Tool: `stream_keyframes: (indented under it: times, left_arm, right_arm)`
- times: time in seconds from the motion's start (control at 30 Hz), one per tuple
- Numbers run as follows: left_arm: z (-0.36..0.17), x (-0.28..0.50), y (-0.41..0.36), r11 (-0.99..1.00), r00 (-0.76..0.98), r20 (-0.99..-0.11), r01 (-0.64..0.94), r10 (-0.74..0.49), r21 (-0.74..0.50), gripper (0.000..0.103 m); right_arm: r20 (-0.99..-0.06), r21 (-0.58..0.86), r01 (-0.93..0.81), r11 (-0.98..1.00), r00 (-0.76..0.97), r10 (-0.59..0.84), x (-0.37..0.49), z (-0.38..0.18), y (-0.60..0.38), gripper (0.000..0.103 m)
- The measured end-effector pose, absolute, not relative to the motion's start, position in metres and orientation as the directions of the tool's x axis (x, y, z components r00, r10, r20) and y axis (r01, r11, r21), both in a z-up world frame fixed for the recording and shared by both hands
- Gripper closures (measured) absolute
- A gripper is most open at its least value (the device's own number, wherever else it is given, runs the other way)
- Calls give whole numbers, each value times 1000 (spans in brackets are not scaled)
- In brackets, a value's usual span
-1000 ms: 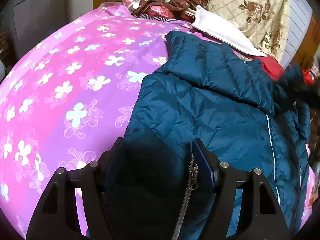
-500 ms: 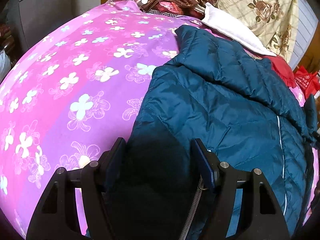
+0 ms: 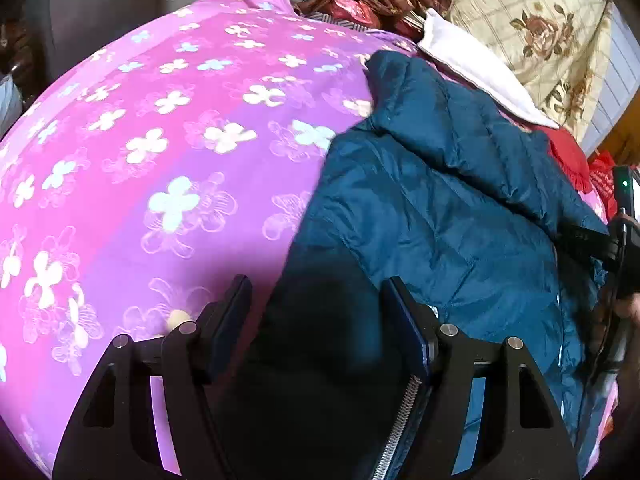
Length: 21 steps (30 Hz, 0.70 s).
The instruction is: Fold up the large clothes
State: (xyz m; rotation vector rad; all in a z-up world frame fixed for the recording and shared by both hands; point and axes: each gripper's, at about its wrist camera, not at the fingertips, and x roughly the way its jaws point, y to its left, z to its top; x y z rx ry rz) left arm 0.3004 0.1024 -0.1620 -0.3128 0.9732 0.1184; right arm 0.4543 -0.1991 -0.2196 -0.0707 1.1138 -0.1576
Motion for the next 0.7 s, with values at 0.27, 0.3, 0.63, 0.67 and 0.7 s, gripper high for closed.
stream_keyframes:
  times: [0.27, 0.3, 0.63, 0.67, 0.7]
  left_arm:
    - [-148, 292, 106, 946, 612, -791, -249, -13, -208, 34]
    - [-147, 292, 106, 946, 615, -788, -251, -9, -206, 34]
    - [-145, 289, 104, 950, 601, -799, -239, -19, -201, 34]
    - [-144, 288, 102, 951, 602, -798, -235, -20, -201, 34]
    - [-144, 287, 100, 952, 603, -797, -232, -19, -198, 34]
  right_arm:
    - [-804, -74, -39, 996, 594, -36, 432, -164, -122, 55]
    - [-819, -50, -75, 996, 573, 2, 434, -168, -107, 55]
    - [-872, 63, -113, 992, 478, 110, 436, -191, -77, 55]
    - [-867, 70, -102, 992, 487, 111, 434, -187, -89, 55]
    - [-862, 79, -85, 993, 494, 111, 429, -183, -104, 55]
